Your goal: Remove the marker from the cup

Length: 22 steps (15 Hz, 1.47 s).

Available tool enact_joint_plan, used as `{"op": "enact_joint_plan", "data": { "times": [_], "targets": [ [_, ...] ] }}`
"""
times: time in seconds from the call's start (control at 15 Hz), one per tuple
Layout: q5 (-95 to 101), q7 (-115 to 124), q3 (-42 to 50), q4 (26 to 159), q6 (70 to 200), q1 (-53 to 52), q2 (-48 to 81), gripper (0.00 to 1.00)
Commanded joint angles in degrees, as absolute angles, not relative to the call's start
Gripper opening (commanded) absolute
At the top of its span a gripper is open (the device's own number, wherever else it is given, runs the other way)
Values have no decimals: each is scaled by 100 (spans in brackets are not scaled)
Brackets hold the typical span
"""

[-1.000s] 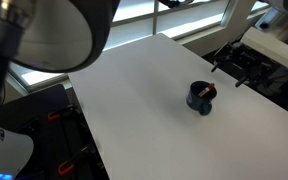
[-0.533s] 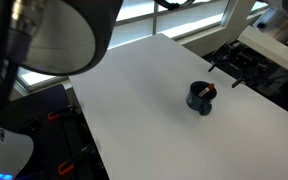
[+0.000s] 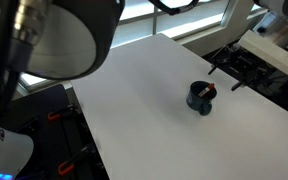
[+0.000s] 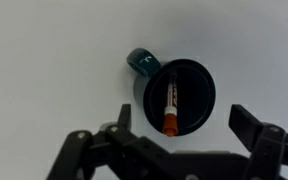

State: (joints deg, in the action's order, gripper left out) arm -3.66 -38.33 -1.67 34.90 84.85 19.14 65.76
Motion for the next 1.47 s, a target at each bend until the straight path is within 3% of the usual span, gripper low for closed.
{"op": "enact_joint_plan", "data": {
  "times": [0.0, 1.4],
  "targets": [
    [-377, -3757, -170, 3076, 8256, 1926, 6766, 100],
    [-321, -3999, -169, 3354, 8472, 1731, 6760, 100]
  ]
}}
